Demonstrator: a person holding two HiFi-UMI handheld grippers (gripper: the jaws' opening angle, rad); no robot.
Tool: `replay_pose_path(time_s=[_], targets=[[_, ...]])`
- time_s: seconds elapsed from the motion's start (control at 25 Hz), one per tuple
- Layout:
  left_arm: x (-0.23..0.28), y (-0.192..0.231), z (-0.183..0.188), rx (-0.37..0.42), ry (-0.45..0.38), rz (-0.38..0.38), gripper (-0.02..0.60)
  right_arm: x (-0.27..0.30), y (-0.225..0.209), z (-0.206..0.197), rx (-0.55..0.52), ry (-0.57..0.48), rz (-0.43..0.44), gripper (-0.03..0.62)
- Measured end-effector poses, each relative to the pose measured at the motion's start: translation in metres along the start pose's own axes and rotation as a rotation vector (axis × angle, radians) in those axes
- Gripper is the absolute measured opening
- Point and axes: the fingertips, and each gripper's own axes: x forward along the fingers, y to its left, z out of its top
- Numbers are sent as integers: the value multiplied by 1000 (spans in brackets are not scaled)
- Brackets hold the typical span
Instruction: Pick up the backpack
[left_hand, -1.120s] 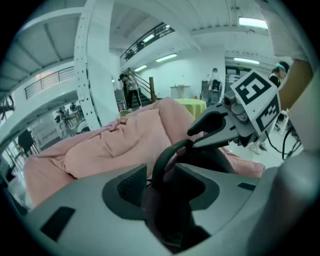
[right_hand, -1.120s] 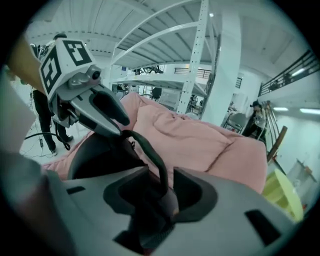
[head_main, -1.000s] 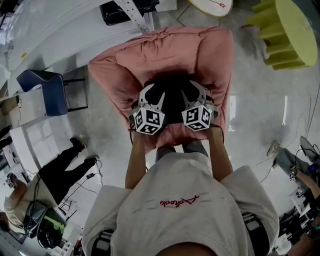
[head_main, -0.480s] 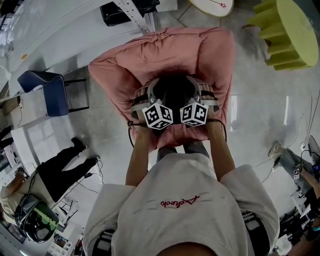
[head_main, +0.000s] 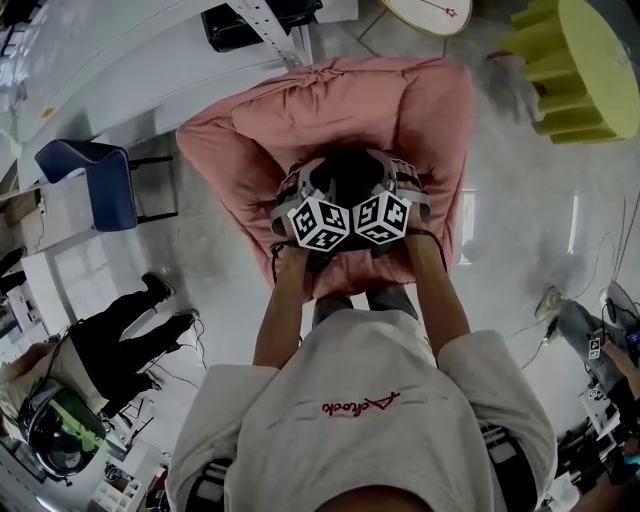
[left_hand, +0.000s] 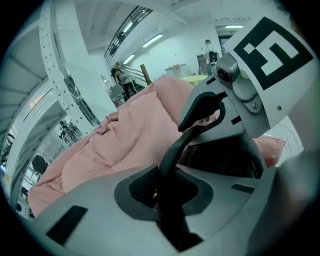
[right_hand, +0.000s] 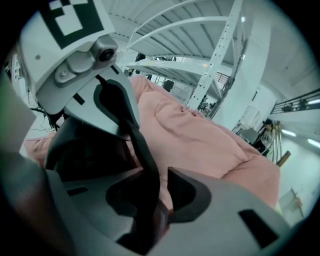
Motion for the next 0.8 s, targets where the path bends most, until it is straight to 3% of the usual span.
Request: replay_pose_path(time_s=[0.2,0.32,0.48,0.6,0.68,0.8], targets=[[0,2,1,-80,-40,9,51,14,7,0,8,33,59,35],[-2,4,1,-137,-74,18,48,15,8,2,64,19,80,26],[-2,-1,2,-192,-111,-3,49,5,3,2,149,-30,33,23],[2,-3,1,-206,-85,-43,52,1,-1,6,195,-55,3,23],[3,0,1,-203,-75,-41,54,-2,-2,9,216,-62,-10,23],[-7,2,5,-203,-124,-23,45,-9,-1,15,240,-81,-14,23]])
